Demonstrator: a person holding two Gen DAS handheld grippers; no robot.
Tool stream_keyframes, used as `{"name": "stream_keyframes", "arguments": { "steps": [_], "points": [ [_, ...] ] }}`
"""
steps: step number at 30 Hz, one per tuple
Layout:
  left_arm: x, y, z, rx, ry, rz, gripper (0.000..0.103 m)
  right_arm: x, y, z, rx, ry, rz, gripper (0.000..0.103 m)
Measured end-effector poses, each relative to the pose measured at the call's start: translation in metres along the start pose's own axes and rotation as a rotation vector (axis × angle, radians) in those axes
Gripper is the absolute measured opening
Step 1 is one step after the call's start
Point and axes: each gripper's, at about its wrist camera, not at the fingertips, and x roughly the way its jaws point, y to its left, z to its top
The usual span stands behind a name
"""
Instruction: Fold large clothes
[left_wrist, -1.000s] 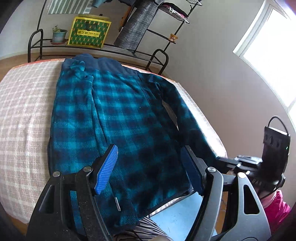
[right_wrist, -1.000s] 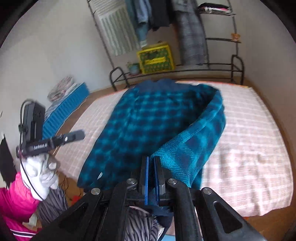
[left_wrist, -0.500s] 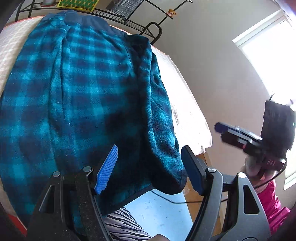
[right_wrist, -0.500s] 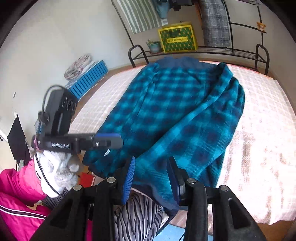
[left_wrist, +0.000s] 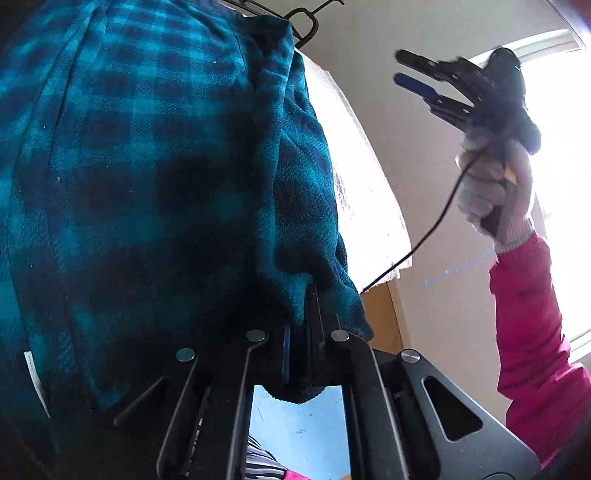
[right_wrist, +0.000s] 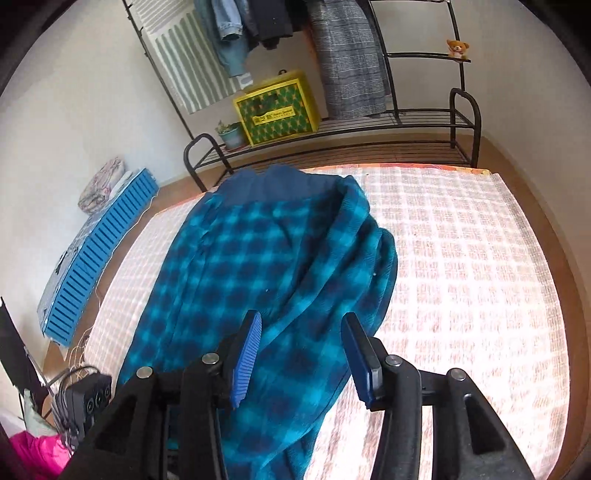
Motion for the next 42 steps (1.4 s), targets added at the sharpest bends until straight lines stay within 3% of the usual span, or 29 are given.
{"name": "stream_keyframes", "arguments": {
  "steps": [6, 12, 16, 19, 20, 22, 25, 28, 30, 33, 35, 42],
  "points": [
    [-0.001, -0.01, -0.004, 0.042, -0.011, -0.003, 0.002, 0.061, -0.028, 0.055, 0.086, 0.009, -0.02, 0.048],
    [0.0, -0.02, -0.004, 0.089, -0.002, -0.006, 0.002, 0.124, -0.081, 0.085, 0.32, 0.018, -0.011, 0.05],
    [-0.002, -0.023, -0.004, 0.118, -0.007, 0.002, 0.002, 0.158, -0.113, 0.085, 0.512, 0.032, 0.097, 0.049],
    [-0.005, -0.022, -0.006, 0.123, -0.006, 0.002, 0.002, 0.175, -0.115, 0.09, 0.552, 0.042, 0.167, 0.047],
    [-0.005, -0.022, -0.006, 0.122, -0.003, -0.001, 0.002, 0.178, -0.112, 0.094, 0.538, 0.046, 0.165, 0.046],
    [-0.004, -0.021, -0.007, 0.119, 0.001, -0.004, 0.002, 0.184, -0.101, 0.102, 0.492, 0.07, 0.149, 0.024],
    [-0.003, -0.019, -0.007, 0.112, 0.006, -0.016, 0.002, 0.186, -0.079, 0.116, 0.376, 0.091, 0.041, 0.008],
    [-0.001, -0.019, -0.006, 0.116, 0.008, -0.035, 0.001, 0.175, -0.042, 0.135, 0.177, 0.06, -0.195, 0.005],
    [-0.001, -0.018, -0.006, 0.119, 0.006, -0.045, 0.001, 0.165, -0.011, 0.146, 0.033, 0.019, -0.295, 0.005],
    [0.002, -0.014, -0.005, 0.109, 0.015, -0.064, 0.001, 0.164, 0.025, 0.161, -0.079, 0.009, -0.279, 0.005],
    [0.005, -0.009, -0.003, 0.088, 0.021, -0.073, 0.001, 0.177, 0.051, 0.164, -0.19, 0.022, -0.326, 0.005],
    [0.018, 0.007, 0.001, 0.042, 0.063, -0.099, 0.001, 0.27, 0.099, 0.143, -0.38, 0.155, -0.365, 0.005]
  ]
}}
